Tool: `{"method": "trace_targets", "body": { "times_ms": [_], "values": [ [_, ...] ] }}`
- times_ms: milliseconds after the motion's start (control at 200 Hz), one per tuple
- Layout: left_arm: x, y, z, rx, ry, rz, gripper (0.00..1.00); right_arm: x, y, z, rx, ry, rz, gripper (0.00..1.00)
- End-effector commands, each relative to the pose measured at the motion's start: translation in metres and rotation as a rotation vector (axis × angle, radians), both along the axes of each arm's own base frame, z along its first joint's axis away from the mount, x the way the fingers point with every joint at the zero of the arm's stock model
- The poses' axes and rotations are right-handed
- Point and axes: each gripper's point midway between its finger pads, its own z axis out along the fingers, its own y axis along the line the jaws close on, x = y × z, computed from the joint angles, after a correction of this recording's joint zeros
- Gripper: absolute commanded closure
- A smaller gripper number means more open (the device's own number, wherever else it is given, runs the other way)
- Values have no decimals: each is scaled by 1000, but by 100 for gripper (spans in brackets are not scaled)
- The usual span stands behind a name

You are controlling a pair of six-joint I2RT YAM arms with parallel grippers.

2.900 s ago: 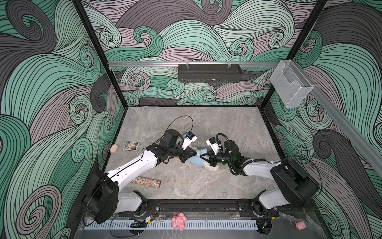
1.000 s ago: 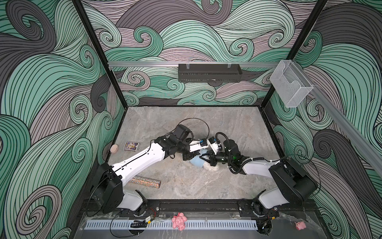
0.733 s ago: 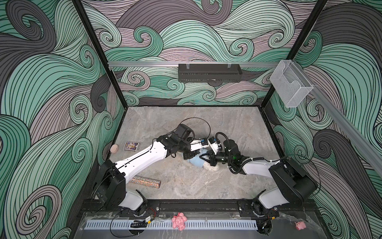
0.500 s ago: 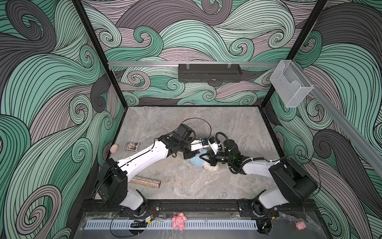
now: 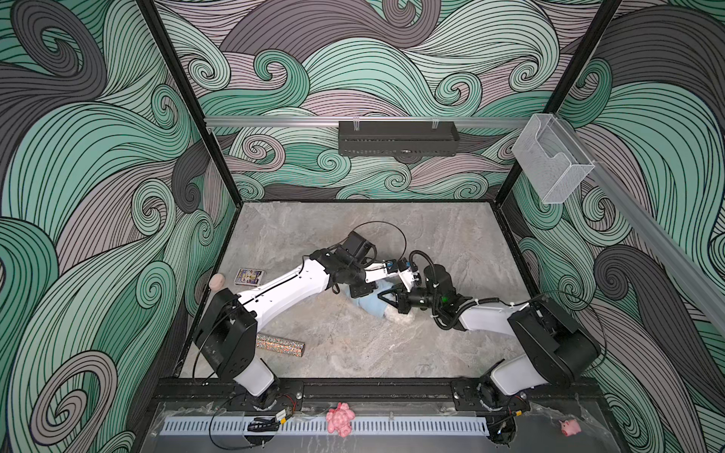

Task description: Dress the teddy bear

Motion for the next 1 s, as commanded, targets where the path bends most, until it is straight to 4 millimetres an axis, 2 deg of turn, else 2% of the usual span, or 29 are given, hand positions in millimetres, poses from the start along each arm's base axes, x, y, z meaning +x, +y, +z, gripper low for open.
{"method": "trace_targets", "body": {
  "times_ms": [0,320,425,505,555,630,755,805,820,840,915,995],
  "values": [
    [-16,27,-36,171,122,35,64,3,8,28,91,-90,25,100],
    [-25,47,-78,319,233,81,64,14,12,49,244,-101,-7,100],
    [-30,50,-91,357,281,78,74,18,14,58,298,-103,-14,100],
    [-31,43,-86,327,308,81,88,21,15,60,316,-103,-24,100],
    [-31,34,-74,265,327,86,100,24,13,55,296,-95,-46,100],
    [-26,14,-41,87,341,111,100,28,7,40,230,-76,-88,100],
    [-7,-7,42,-350,310,194,100,38,-10,11,91,-36,-195,100],
    [0,-7,71,-505,285,231,100,40,-15,2,57,-17,-227,100],
    [2,-6,74,-535,285,243,100,41,-17,-1,47,-11,-235,100],
    [2,-4,91,-595,261,245,100,41,-19,-5,38,-2,-242,100],
    [6,4,114,-715,265,280,100,42,-24,-15,10,24,-272,100],
    [5,10,123,-781,309,309,100,42,-27,-23,-9,47,-288,100]
  ]
}}
